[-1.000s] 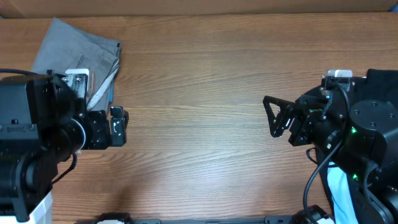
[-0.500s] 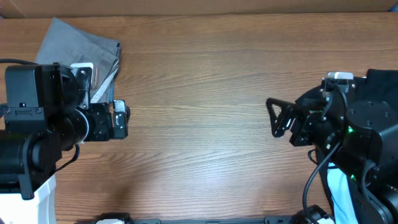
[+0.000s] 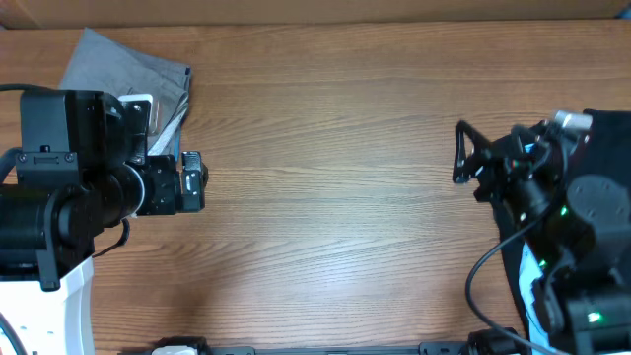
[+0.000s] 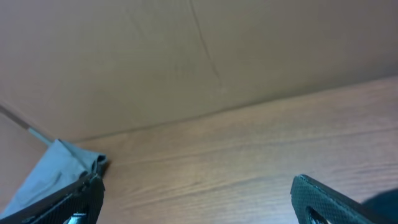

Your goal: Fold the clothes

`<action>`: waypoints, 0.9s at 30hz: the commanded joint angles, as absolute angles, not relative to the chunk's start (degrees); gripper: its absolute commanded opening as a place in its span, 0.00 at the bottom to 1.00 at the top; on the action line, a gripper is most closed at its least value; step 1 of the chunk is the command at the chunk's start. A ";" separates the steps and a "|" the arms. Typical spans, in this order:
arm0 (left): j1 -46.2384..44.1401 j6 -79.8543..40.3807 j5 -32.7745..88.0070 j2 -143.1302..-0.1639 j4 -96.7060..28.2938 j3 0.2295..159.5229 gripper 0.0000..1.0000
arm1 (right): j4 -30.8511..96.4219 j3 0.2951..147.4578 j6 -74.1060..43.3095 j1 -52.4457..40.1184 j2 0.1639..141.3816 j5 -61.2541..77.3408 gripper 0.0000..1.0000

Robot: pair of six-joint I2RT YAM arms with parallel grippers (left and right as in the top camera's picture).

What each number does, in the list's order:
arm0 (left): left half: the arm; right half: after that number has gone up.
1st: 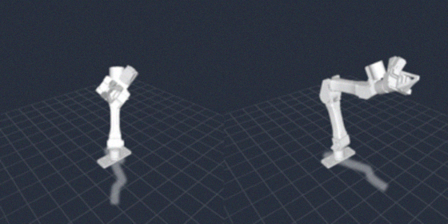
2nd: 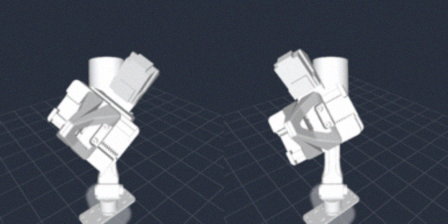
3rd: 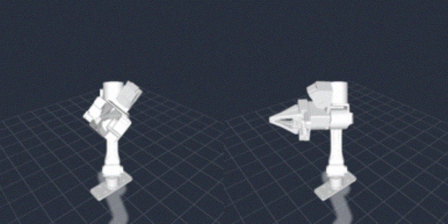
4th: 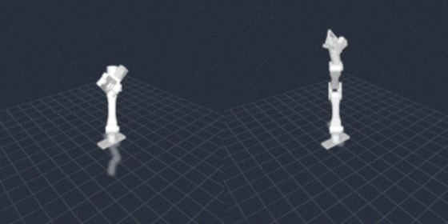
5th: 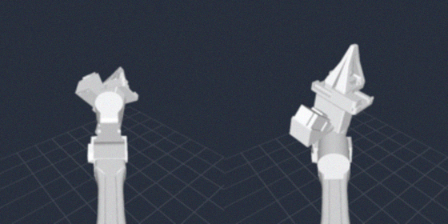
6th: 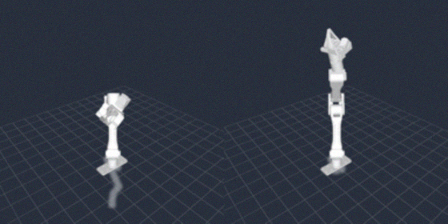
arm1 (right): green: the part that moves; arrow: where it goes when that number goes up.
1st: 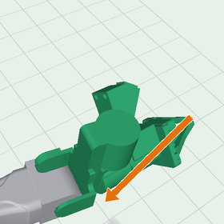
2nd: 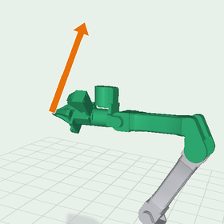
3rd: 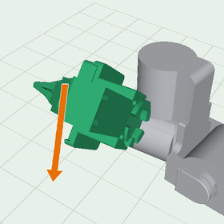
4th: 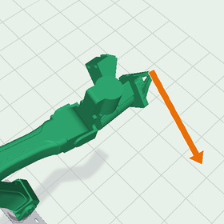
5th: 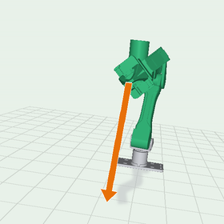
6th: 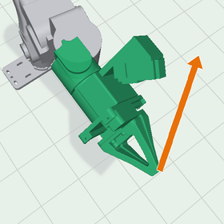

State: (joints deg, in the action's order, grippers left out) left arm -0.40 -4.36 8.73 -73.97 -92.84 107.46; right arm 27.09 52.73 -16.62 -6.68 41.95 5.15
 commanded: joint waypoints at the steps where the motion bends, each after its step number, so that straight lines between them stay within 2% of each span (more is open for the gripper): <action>1: -0.78 -5.15 8.43 -74.59 -92.77 107.42 1.00 | 23.75 43.81 -15.81 -5.82 34.17 6.96 1.00; 13: -0.78 -5.15 8.43 -76.03 -92.77 107.42 1.00 | 22.06 15.35 -16.49 -5.80 7.75 2.63 1.00; 17: -0.78 -5.15 8.43 -76.40 -92.75 107.42 1.00 | 15.94 6.98 -16.49 -5.80 1.83 2.66 1.00; 23: -0.78 -5.15 8.43 -76.60 -92.75 107.42 1.00 | 4.08 0.32 -16.45 -5.80 0.16 2.57 1.00; 27: -0.78 -5.15 8.43 -76.62 -92.75 107.42 1.00 | 4.36 0.43 -16.45 -5.82 0.16 2.04 1.00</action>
